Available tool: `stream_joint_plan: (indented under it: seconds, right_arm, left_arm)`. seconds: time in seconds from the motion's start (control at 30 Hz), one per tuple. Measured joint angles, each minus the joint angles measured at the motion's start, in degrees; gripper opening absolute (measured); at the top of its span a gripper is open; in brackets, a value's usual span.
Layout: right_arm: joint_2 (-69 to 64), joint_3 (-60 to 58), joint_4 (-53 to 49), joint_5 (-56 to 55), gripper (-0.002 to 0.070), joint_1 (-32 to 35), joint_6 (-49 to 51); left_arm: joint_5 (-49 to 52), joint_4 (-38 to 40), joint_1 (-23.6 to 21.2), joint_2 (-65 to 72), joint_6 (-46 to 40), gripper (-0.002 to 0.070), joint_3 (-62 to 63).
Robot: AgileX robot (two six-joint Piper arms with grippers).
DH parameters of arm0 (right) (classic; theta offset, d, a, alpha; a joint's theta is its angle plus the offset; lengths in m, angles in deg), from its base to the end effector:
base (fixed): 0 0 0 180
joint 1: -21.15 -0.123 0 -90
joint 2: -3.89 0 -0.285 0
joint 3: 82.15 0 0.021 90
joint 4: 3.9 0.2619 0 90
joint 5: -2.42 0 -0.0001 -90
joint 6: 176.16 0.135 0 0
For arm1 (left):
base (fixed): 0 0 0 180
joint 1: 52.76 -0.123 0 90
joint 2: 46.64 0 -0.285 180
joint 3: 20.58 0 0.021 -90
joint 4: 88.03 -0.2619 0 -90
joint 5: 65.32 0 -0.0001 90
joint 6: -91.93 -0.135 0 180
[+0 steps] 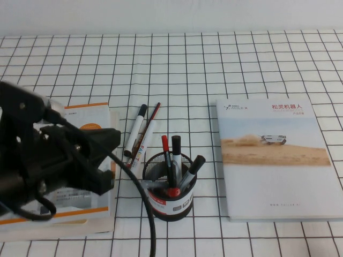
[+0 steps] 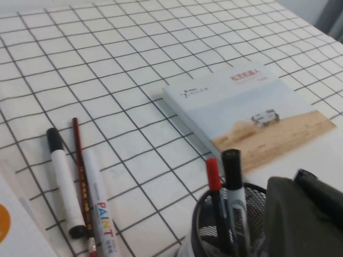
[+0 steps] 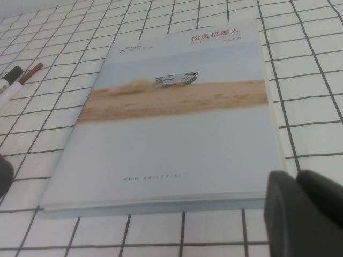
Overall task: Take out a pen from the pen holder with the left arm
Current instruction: 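Take a marker out of the pen holder and lay it on the table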
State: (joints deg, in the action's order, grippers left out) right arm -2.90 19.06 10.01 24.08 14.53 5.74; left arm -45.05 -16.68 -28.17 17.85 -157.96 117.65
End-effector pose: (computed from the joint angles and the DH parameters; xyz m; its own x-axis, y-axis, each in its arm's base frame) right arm 0.1032 0.0241 0.1592 -0.3264 0.2193 -0.9194 -0.1196 0.9553 0.2703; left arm 0.2106 -0.1452 0.2772 -0.3590 0.1584 -0.9198 0.6658 0.7341 -0.1334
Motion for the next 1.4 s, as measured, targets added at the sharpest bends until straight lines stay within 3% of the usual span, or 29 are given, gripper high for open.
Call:
stream_joint_plan:
  seconds: [0.2,0.4,0.5,0.6,0.93,1.2,1.4]
  right_arm:
    - [0.00,0.00,0.00,0.00,-0.0015,0.00,0.00]
    - [0.00,0.00,0.00,0.00,-0.0015,0.00,0.00]
    - [0.00,0.00,0.00,0.00,-0.0015,0.00,0.00]
    - [0.00,0.00,0.00,0.00,-0.0015,0.00,0.00]
    - [0.00,0.00,0.00,0.00,-0.0015,0.00,0.00]
    - [0.00,0.00,0.00,0.00,-0.0015,0.00,0.00]
    - [0.00,0.00,0.00,0.00,-0.0015,0.00,0.00]
  left_arm:
    - [2.18,3.81,2.18,-4.10,-4.93,-0.0003,-6.55]
    - [3.26,21.35,3.85,-5.86,-24.15,-0.0003,-16.03]
    - [4.20,24.70,3.96,-5.99,-32.61,-0.0003,-19.23]
    - [4.30,25.79,3.96,-6.02,-35.80,-0.0003,-19.95]
    - [0.47,26.49,3.96,-6.12,-37.95,-0.0003,-19.79]
    - [-9.46,26.99,3.96,-5.34,-24.96,-0.0003,-9.80]
    - [-10.32,27.41,3.96,-5.02,-26.14,-0.0003,-7.04]
